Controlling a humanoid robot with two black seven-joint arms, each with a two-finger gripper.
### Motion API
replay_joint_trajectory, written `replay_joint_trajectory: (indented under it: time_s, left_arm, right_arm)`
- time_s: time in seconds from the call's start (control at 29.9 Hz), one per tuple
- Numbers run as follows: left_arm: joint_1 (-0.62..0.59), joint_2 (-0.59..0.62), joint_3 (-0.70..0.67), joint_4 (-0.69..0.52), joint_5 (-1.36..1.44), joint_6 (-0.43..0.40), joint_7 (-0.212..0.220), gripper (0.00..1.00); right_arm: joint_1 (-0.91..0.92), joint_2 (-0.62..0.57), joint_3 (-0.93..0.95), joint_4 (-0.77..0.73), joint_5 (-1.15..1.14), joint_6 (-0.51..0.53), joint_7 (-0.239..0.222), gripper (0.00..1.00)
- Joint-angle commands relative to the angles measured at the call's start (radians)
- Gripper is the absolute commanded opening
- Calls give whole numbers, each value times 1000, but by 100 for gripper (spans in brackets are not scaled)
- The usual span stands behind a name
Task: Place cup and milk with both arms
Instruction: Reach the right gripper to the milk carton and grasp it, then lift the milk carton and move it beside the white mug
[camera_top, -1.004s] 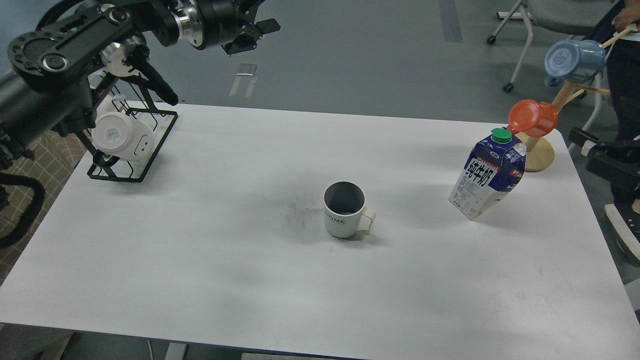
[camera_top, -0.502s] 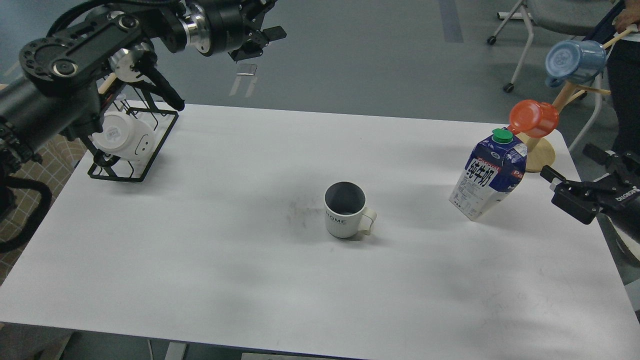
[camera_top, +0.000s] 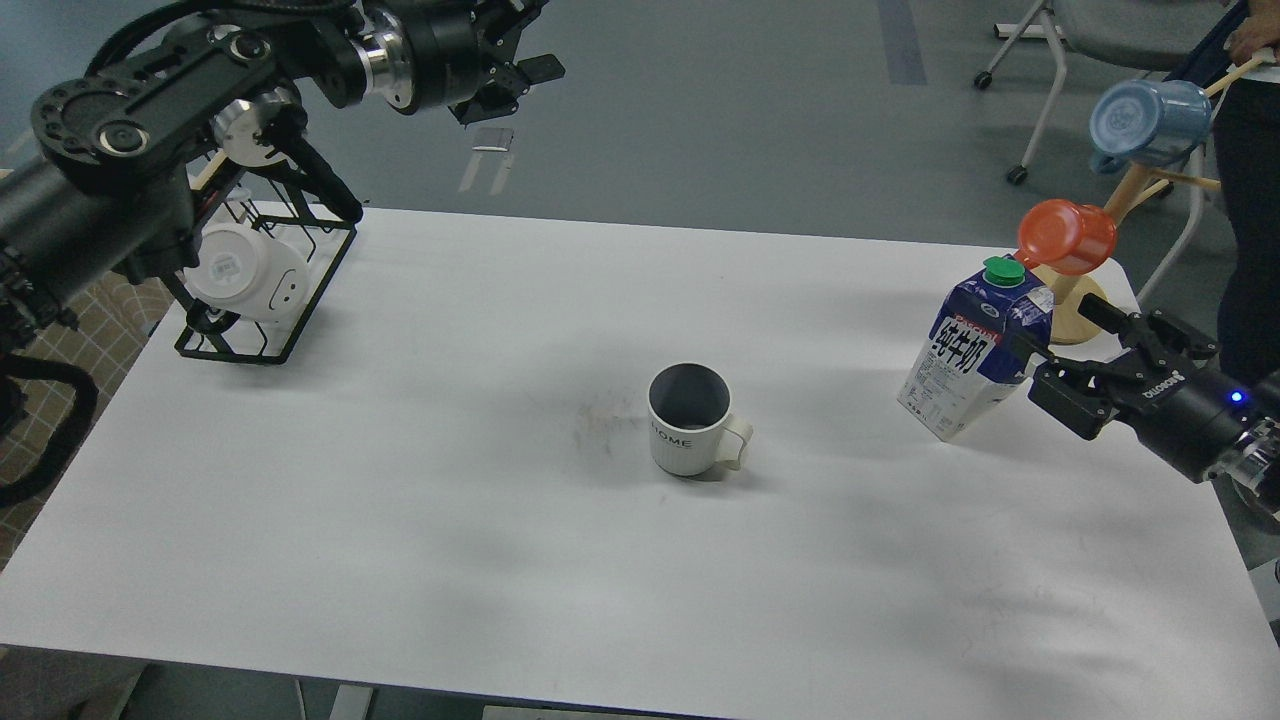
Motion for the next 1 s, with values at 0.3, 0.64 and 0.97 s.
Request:
replay_joint_trajectory:
  time_s: [0.3,0.64,0.97]
  left_arm:
    - [2,3,2,0,2,0,0,97]
    - [9,3,0,1,3,0,0,97]
    - [11,3,2,1,6,0,0,97]
  right_arm:
    - [12,24,-43,-53,0,1,0,70]
    - [15,38,-42,-44,0,-11,0,0]
    - [30,33,-39,111,0,-13,0,0]
